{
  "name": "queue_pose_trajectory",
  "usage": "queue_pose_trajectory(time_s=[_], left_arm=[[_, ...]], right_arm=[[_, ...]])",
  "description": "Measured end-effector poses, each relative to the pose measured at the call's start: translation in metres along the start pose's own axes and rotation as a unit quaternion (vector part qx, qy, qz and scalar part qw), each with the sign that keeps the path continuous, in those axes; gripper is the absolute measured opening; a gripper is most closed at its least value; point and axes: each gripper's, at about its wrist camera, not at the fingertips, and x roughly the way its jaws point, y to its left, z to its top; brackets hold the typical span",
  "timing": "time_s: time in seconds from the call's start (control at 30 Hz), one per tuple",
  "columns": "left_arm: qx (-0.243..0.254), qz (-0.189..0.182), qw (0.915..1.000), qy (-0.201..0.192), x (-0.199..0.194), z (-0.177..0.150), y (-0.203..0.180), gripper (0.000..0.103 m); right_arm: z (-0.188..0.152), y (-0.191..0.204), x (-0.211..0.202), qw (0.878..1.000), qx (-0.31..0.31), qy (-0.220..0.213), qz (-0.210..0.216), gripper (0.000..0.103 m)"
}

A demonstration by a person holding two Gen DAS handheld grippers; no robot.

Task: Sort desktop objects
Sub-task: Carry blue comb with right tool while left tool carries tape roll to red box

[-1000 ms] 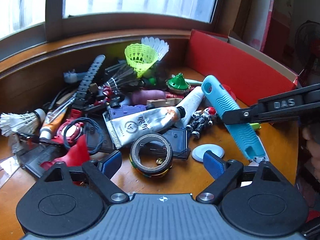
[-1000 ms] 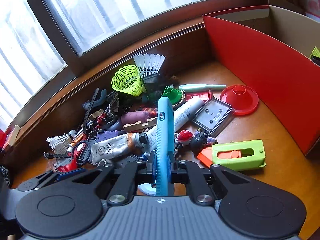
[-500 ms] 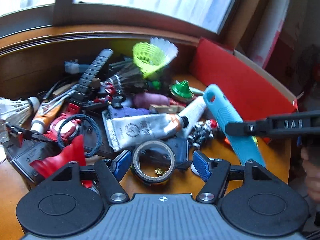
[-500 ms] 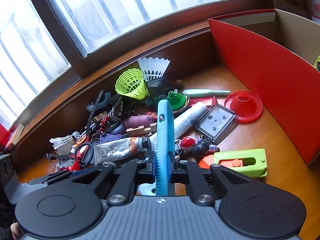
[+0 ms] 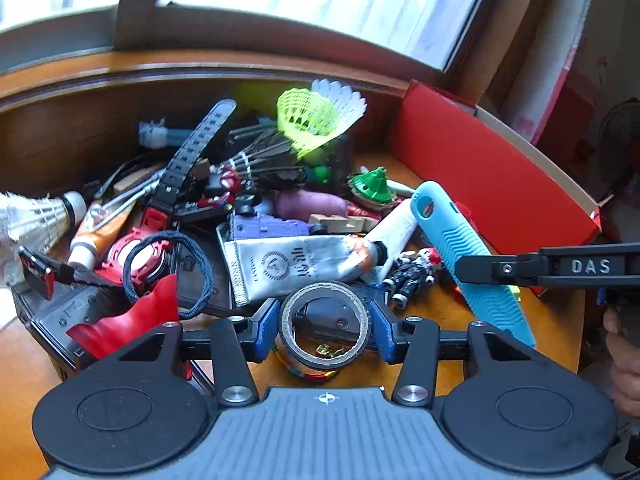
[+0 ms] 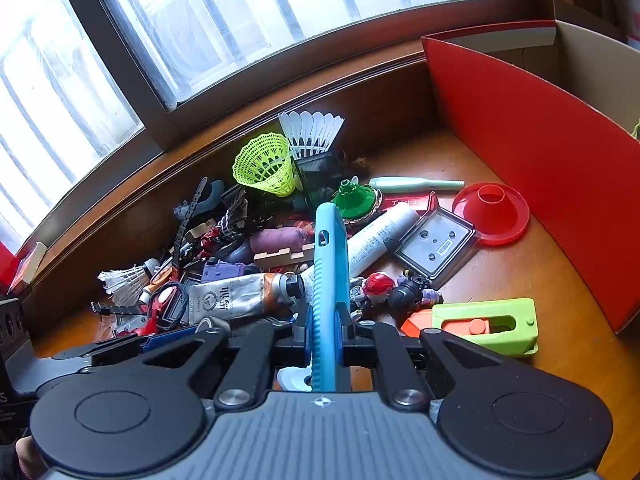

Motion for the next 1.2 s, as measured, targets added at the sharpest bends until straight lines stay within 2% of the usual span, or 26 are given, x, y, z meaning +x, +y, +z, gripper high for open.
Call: queue_pose_trajectory(time_s=[0.43,0.73,0.93,1.2], left_arm=[[0.042,0.009,0.9985,-0.035,-0.032,0.009,-0.021,0.049],[0.071,0.010,0.9969,-0.032,-0.046,0.006,-0.028,0.049],[0.086,0.016,0.9952,-0.044,-0.056,0.005,-0.032,0.049],[0.084,0.040,0.9932,-0.070,-0.052,0.025,-0.059,0.049]], right_arm=[[-0.009,0.011,-0.033,0.999,-0.019,-0.030,-0.002,0.012],[-0.023,0.014,-0.055,0.998,0.000,-0.056,-0.009,0.012],[-0.032,0.019,-0.061,0.997,-0.004,-0.074,-0.011,0.012],[-0.011,0.005,-0.068,0.996,-0.031,-0.079,0.017,0.012]])
